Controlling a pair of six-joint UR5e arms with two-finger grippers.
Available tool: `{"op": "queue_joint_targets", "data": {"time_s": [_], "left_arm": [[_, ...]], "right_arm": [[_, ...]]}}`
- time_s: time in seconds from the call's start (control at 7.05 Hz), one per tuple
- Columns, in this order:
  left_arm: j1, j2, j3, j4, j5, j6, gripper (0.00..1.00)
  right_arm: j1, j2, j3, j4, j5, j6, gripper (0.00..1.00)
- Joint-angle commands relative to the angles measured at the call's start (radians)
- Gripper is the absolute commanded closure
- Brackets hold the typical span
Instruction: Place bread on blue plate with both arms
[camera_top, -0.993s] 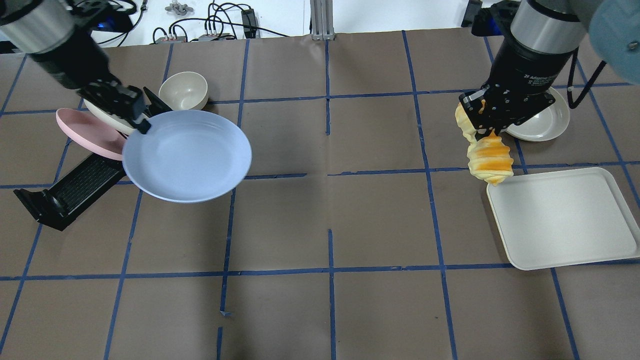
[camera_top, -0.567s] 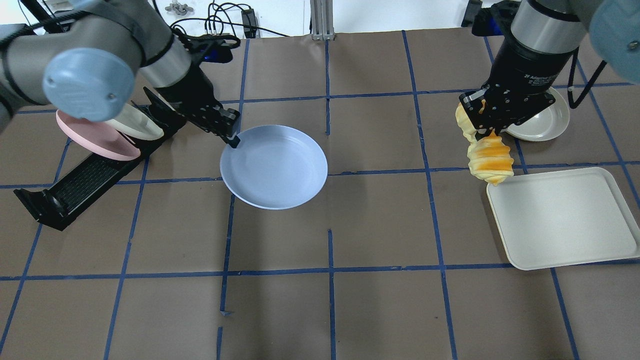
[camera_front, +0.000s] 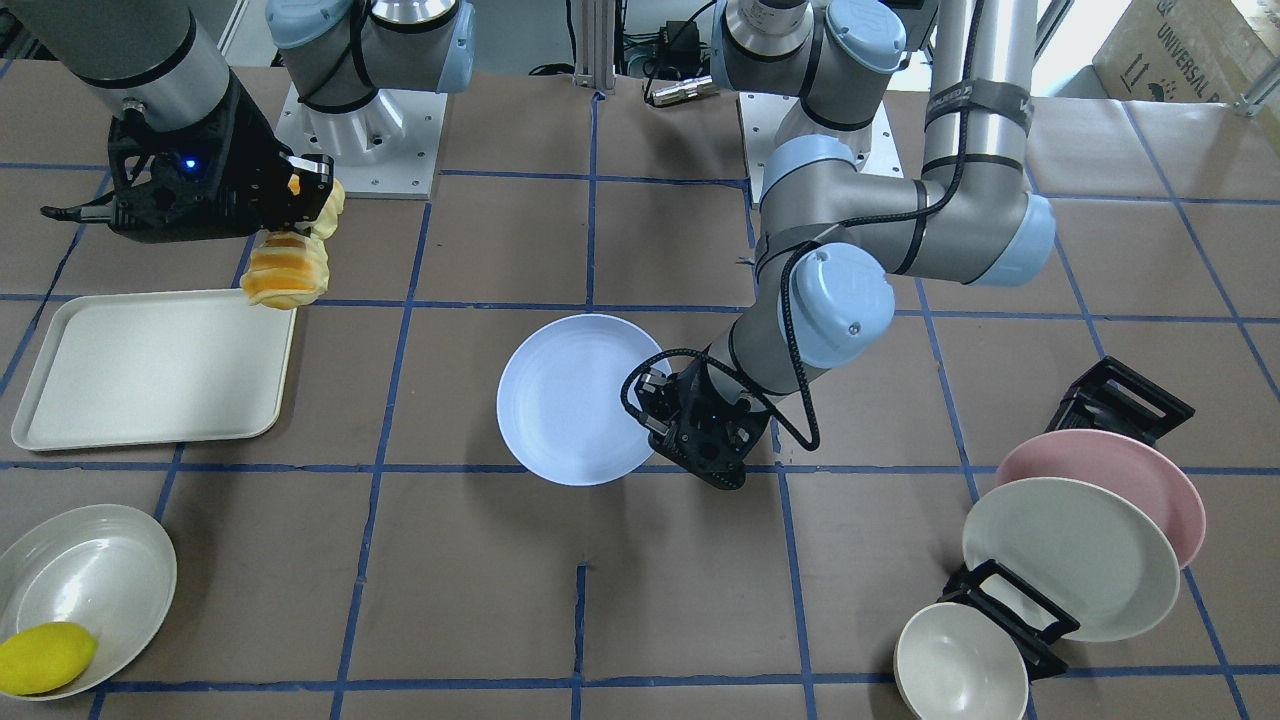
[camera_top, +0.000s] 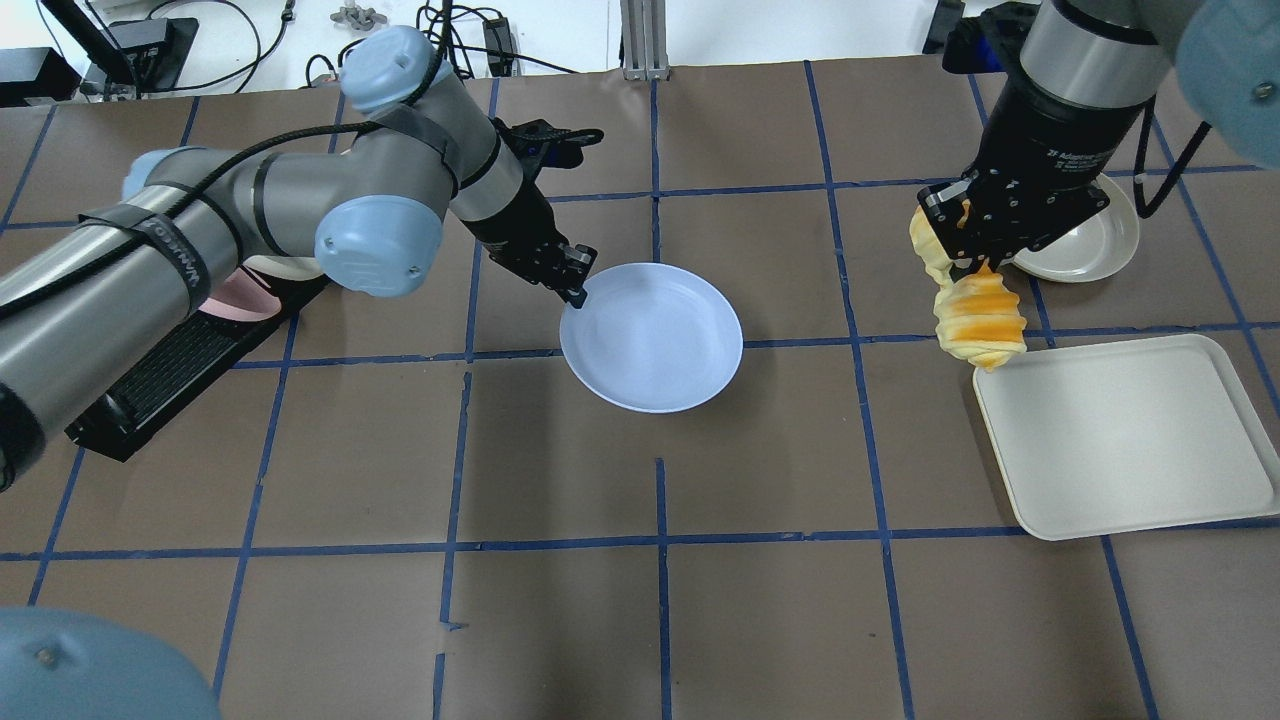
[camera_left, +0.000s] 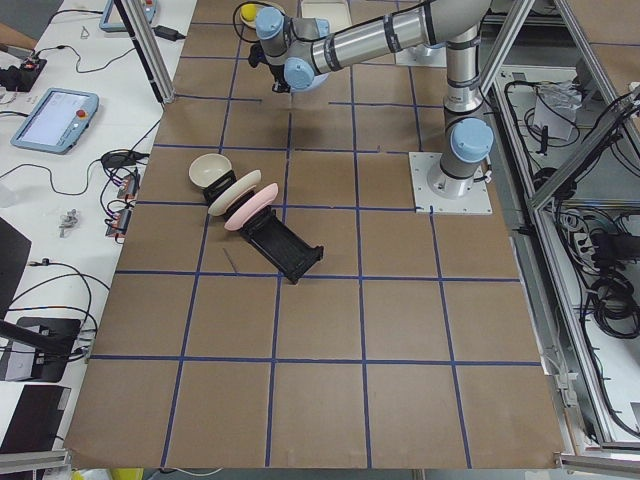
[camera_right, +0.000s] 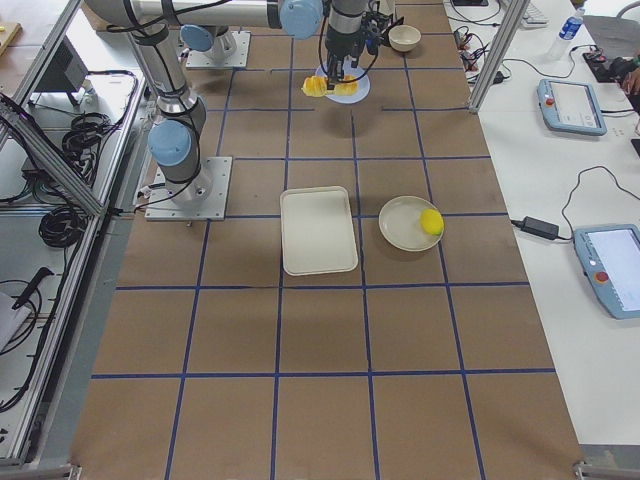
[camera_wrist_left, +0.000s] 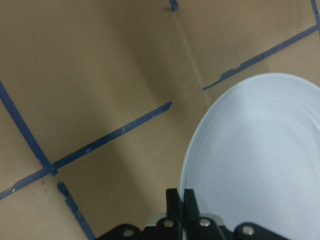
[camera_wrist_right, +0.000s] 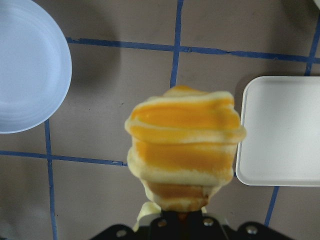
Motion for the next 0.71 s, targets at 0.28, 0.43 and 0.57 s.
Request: {"op": "queue_joint_targets", "data": {"time_s": [0.28, 0.43, 0.57], "left_arm": [[-0.017, -0.122, 0.037, 0.125, 0.0, -0.009, 0.18], [-0.016, -0.11, 0.046, 0.123, 0.004, -0.009, 0.0], [-0.019, -0.085, 0.1, 0.092, 0.021, -0.006, 0.0]], "right_arm": [[0.0, 0.002, -0.001, -0.003, -0.002, 0.0, 0.97], [0.0, 0.002, 0.0, -0.004, 0.001, 0.0, 0.97], [0.001, 0.004, 0.004, -0.007, 0.011, 0.002, 0.97]]}}
